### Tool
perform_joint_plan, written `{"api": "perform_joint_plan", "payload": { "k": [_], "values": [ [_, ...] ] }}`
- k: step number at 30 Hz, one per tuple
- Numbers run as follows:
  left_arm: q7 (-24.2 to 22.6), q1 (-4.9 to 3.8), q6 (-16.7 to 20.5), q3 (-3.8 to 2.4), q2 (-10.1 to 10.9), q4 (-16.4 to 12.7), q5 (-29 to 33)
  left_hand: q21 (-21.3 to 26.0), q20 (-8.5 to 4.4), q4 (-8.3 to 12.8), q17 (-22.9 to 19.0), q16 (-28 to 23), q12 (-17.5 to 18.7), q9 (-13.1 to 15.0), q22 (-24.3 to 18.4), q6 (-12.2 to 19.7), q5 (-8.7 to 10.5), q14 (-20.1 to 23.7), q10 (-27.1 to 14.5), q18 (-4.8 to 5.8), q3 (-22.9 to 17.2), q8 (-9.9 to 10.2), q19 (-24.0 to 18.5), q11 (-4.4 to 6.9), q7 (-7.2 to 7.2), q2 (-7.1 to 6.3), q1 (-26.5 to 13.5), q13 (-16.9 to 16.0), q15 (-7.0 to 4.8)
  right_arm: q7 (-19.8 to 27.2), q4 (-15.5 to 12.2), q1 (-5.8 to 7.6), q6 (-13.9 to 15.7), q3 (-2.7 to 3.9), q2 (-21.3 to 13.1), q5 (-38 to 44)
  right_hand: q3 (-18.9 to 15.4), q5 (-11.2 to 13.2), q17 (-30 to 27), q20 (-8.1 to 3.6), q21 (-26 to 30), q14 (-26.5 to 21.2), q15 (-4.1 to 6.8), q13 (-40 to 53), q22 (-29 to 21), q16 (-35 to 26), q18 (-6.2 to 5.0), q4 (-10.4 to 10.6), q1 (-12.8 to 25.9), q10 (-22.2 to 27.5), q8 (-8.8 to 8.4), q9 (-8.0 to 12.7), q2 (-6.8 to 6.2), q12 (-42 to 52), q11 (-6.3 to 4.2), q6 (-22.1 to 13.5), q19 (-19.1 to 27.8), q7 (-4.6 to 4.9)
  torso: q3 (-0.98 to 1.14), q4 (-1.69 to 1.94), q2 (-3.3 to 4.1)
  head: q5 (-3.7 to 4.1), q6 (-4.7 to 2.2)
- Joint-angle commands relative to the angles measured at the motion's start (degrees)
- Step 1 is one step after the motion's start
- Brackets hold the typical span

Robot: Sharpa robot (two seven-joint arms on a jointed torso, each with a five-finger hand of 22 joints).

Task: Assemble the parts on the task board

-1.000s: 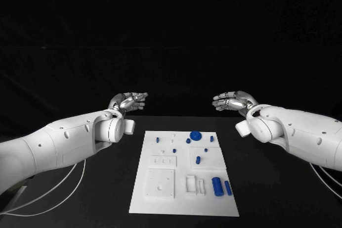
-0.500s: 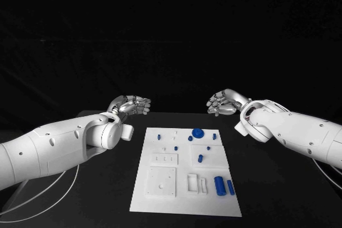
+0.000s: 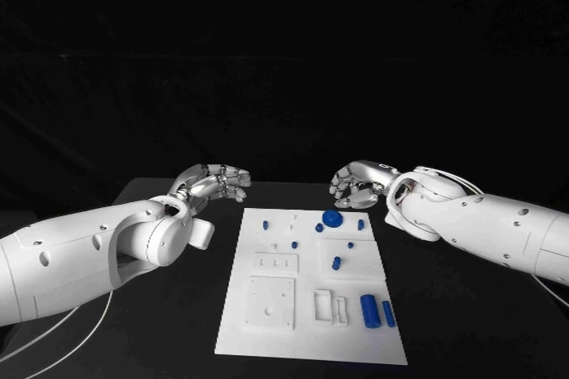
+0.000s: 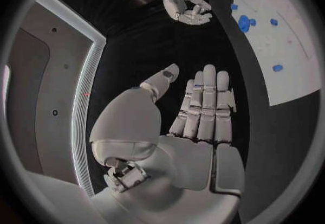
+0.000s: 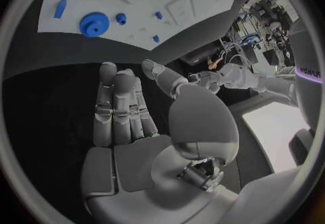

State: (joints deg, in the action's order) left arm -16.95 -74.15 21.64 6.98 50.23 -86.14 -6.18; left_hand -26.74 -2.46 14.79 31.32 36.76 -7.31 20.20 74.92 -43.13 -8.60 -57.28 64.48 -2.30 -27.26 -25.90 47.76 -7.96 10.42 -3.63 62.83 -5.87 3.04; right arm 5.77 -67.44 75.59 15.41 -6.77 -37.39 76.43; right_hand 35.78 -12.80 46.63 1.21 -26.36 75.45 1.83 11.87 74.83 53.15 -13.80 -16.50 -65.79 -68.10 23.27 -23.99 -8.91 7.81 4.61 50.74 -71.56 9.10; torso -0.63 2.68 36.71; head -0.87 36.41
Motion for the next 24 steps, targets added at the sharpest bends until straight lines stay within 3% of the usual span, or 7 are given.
{"api": "perform_joint_plan", "payload": {
  "k": [1,5,13,17,20,24],
  "values": [
    [-0.3,-0.46,-1.0,-0.05,0.4,-1.4,-1.7,-1.2,-0.33,0.8,0.4,0.9,-0.8,0.3,1.4,-0.8,-0.23,-0.1,2.2,-0.72,-0.2,0.4,0.2,0.88,-0.09,-0.40,-0.4,-0.8,-0.19,-3.5,-0.4,0.10,-0.4,0.05,0.1,9.0,0.5,0.8,0.3,-0.34,-0.6,0.4,0.05,0.0,0.6,0.9,-1.20,-0.1,-0.2,-0.5,-0.48,0.1,-0.49,-0.5,0.01,0.3,-1.0,-0.02,-0.07,0.42,1.39,0.17,-0.56],
    [0.1,-0.85,-1.2,-0.06,1.0,-2.9,-1.9,-1.6,-0.33,1.2,0.4,1.0,-1.7,0.6,1.3,-1.8,-0.17,0.5,4.8,-0.50,-0.4,0.4,-0.4,2.01,-0.47,-0.64,-0.6,-1.9,-0.09,-5.2,-1.0,0.11,-1.4,0.06,0.7,11.9,0.9,1.6,1.1,-0.69,-1.7,1.1,-0.32,-0.3,1.3,3.0,-1.20,0.0,0.1,0.1,-1.06,0.3,-1.38,-1.6,0.38,0.4,-2.5,0.01,-0.07,0.77,2.36,0.21,-1.07],
    [0.4,-1.62,-1.6,-0.07,1.9,-4.8,-2.2,-1.8,-0.16,1.3,0.2,0.9,-1.5,1.2,1.3,-3.2,-0.14,0.9,5.2,-0.46,-0.7,0.1,-1.0,2.17,-1.01,-0.53,-0.8,-2.4,0.10,-6.5,-1.2,0.11,-1.4,0.06,1.6,15.2,1.5,2.0,1.8,-0.56,-2.9,1.2,-0.93,-0.8,1.3,6.1,-1.20,0.3,0.6,1.3,-1.89,0.5,-2.21,-3.5,1.04,0.5,-4.3,0.12,0.10,1.03,3.69,-0.15,-0.64],
    [0.4,-1.65,-1.7,-0.07,2.1,-5.4,-2.2,-1.8,-0.16,1.3,0.2,0.9,-1.5,1.2,1.3,-3.2,-0.14,0.9,5.2,-0.46,-0.7,0.1,-1.0,2.17,-1.02,-0.52,-0.8,-2.4,0.10,-6.7,-1.1,0.11,-1.4,0.06,1.8,16.3,1.8,2.6,1.8,-0.65,-3.1,1.1,-1.12,-1.0,1.3,6.8,-1.20,0.3,0.6,1.8,-2.15,0.6,-2.39,-3.9,1.23,0.4,-4.6,0.15,0.18,1.12,4.20,-0.11,-0.77],
    [0.4,-1.66,-1.9,-0.07,2.2,-5.7,-2.2,-1.8,-0.16,1.3,0.2,0.9,-1.5,1.2,1.3,-3.2,-0.15,0.9,5.1,-0.47,-0.7,0.1,-1.0,2.15,-1.02,-0.52,-0.8,-2.5,0.10,-6.7,-1.3,0.10,-2.0,0.06,1.9,17.0,1.9,2.8,1.8,-0.69,-3.3,1.0,-1.25,-1.1,1.3,7.3,-1.20,0.4,0.5,2.1,-2.41,0.6,-2.62,-4.1,1.36,0.2,-4.7,0.21,0.08,1.13,4.83,0.10,-1.20],
    [0.4,-1.66,-2.1,-0.07,2.1,-6.0,-2.2,-1.8,-0.16,1.3,0.2,0.9,-1.5,1.2,1.3,-3.2,-0.15,0.9,5.1,-0.47,-0.7,0.1,-1.0,2.15,-1.02,-0.51,-0.9,-2.5,0.09,-6.9,-1.2,0.10,-2.8,0.06,2.2,18.5,2.0,3.0,1.8,-0.68,-3.3,1.0,-1.37,-1.3,1.3,7.6,-1.20,0.4,0.6,2.4,-2.63,0.7,-2.88,-4.2,1.49,-0.1,-4.8,0.24,0.12,1.23,5.27,0.07,-1.42]
  ]
}}
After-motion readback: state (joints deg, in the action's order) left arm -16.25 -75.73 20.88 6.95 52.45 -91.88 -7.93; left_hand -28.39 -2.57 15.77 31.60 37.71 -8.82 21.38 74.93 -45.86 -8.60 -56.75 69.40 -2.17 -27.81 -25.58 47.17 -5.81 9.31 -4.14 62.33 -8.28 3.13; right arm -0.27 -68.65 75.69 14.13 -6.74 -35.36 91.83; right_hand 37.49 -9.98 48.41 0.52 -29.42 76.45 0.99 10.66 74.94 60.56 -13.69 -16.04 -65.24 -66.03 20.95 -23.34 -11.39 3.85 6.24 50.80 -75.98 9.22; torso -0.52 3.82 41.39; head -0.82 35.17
